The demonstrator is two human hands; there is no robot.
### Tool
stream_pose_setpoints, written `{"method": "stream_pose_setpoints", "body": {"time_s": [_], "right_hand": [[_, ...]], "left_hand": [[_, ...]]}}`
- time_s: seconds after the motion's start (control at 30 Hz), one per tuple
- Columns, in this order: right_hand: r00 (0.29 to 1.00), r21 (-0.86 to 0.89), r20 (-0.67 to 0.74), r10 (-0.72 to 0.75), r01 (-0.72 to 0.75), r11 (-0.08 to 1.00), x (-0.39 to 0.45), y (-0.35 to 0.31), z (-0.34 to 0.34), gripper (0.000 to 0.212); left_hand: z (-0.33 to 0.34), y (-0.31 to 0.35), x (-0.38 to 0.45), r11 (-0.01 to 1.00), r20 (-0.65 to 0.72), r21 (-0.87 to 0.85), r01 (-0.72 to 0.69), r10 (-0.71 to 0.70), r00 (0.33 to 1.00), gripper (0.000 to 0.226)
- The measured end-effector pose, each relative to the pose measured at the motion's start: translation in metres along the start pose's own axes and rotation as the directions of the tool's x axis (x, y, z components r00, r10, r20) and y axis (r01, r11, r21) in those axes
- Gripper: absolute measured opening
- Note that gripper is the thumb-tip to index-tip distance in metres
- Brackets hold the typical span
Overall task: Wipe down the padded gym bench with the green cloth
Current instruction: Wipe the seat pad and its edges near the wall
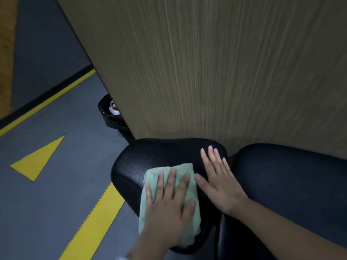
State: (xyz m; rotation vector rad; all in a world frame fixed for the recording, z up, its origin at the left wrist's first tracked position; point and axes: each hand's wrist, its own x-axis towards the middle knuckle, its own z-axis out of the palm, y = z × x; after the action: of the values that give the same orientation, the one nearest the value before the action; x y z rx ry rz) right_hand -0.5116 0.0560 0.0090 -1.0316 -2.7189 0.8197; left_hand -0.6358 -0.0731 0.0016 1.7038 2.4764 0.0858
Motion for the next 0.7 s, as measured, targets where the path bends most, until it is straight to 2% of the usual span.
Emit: {"method": "stream_pose_setpoints", "body": {"time_s": [0.13,0.2,0.27,0.33,0.47,0.53,0.6,0.63,0.7], "right_hand": [[0.999,0.007,-0.004,-0.043,0.043,0.999,-0.003,0.000,0.001,0.083],[0.998,0.027,-0.020,-0.062,0.062,0.998,-0.003,0.002,0.001,0.081],[0.998,0.074,-0.037,-0.057,0.060,0.995,-0.003,0.003,0.002,0.082],[0.997,0.119,-0.070,-0.036,0.044,0.992,-0.002,0.004,0.003,0.085],[0.998,0.163,-0.063,0.021,-0.010,0.987,0.002,0.005,0.003,0.089],[0.998,0.247,-0.044,0.042,-0.030,0.969,0.004,0.005,-0.002,0.079],[0.999,0.302,-0.012,0.053,-0.047,0.952,0.001,0.005,-0.009,0.062],[0.999,0.263,-0.011,0.047,-0.042,0.964,-0.002,0.007,-0.012,0.059],[0.998,0.061,-0.051,0.029,-0.026,0.998,-0.010,0.015,-0.013,0.069]], "left_hand": [[0.009,0.009,-0.012,0.998,-0.035,0.031,-0.046,0.047,0.998,0.066],[0.006,0.009,0.004,0.999,-0.005,0.018,-0.035,0.035,0.999,0.060],[0.000,0.011,0.030,1.000,-0.014,-0.007,-0.028,0.028,1.000,0.066],[-0.004,0.012,0.057,1.000,0.042,-0.008,-0.003,0.003,0.999,0.069],[-0.014,0.014,0.097,0.999,0.091,0.033,0.028,-0.031,0.995,0.053],[-0.016,0.015,0.098,0.999,0.094,0.029,0.024,-0.027,0.995,0.053],[-0.017,0.020,0.084,0.999,0.107,0.041,-0.017,0.013,0.994,0.063],[-0.014,0.022,0.073,0.999,0.100,0.027,-0.034,0.031,0.994,0.068],[-0.009,0.027,0.042,0.995,0.038,0.059,-0.084,0.082,0.996,0.068]]}}
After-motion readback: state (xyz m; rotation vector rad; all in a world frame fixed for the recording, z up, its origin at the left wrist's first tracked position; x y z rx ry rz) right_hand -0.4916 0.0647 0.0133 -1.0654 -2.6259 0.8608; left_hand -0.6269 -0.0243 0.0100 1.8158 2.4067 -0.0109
